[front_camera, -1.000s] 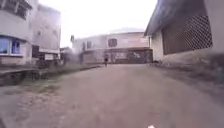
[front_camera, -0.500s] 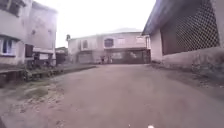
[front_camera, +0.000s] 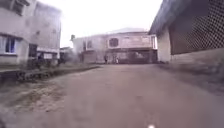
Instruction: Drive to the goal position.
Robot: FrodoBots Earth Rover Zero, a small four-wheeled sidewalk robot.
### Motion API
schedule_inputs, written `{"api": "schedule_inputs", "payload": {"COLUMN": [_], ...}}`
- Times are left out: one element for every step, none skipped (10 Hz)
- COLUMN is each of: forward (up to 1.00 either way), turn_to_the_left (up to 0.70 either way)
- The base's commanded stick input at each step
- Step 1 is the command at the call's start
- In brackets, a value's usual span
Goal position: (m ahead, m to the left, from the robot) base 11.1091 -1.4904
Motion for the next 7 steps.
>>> {"api": "schedule_inputs", "payload": {"forward": [0.7, 0.7, 0.7, 0.7, 0.7, 0.7, 0.7], "turn_to_the_left": [0.07, 0.14, -0.04, -0.06, -0.11, -0.11, 0.01]}}
